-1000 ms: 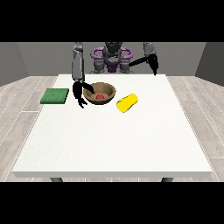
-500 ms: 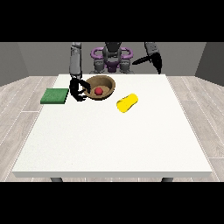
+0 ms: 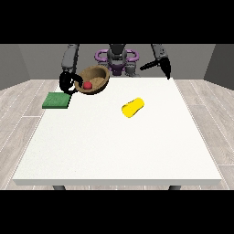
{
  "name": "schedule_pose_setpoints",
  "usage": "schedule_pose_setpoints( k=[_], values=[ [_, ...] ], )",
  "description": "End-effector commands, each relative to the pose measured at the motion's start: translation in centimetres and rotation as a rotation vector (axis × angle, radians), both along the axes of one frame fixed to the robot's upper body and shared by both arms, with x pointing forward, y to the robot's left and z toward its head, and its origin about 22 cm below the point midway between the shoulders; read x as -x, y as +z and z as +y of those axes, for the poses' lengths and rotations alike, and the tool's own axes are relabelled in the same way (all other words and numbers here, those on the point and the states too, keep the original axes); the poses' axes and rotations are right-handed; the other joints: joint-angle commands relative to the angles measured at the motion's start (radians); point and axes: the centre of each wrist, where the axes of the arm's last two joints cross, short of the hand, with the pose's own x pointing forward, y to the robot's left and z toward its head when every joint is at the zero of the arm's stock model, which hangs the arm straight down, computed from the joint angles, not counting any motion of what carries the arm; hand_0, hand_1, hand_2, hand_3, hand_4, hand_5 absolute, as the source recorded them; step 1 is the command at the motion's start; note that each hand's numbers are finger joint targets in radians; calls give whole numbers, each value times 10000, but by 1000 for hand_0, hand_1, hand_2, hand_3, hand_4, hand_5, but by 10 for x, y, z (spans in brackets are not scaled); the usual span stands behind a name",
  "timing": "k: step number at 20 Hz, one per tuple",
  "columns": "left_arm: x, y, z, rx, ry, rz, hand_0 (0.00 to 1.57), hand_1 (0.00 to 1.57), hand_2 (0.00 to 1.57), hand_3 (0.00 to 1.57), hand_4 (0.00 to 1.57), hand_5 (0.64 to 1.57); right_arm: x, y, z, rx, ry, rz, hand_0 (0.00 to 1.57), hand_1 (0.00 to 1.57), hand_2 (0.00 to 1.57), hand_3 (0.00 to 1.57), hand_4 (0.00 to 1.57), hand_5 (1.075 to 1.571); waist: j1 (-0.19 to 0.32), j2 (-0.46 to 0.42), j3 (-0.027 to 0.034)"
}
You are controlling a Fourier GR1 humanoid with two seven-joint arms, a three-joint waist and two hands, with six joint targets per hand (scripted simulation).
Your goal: Pick the cup and pour the ball into the bowl, then pick the bowl and place it on the pad
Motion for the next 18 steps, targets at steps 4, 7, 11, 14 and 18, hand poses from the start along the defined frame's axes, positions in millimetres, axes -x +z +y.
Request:
schedule_pose_setpoints(
  k=[4,7,11,14,18],
  values=[
    [1,20,-33,-14,-578,-864,0,0,0,0,0,1569,13,37,-93,-613,-1099,-1132,1571,1571,1571,1571,1062,1560,476,962,18],
    [2,-3,-3,59,133,-514,0,0,0,0,0,1566,11,47,-95,-855,-562,-732,1571,1571,1571,1571,1074,1563,-258,670,7],
    [6,-14,-13,-102,374,-1121,0,0,0,0,0,1566,35,21,-113,-846,-201,-1112,1571,1571,1571,1571,1074,1563,-510,1230,9],
    [-6,24,-34,-387,238,-2613,0,0,0,0,0,1565,34,59,-150,-1204,-711,-2601,1571,1571,1571,1571,1047,1561,-187,2647,22],
    [-7,50,-54,-225,-118,-3697,0,0,0,0,0,1564,45,66,-172,-550,-934,-3132,1571,1571,1571,1442,1031,1563,58,3461,24]
  ],
)
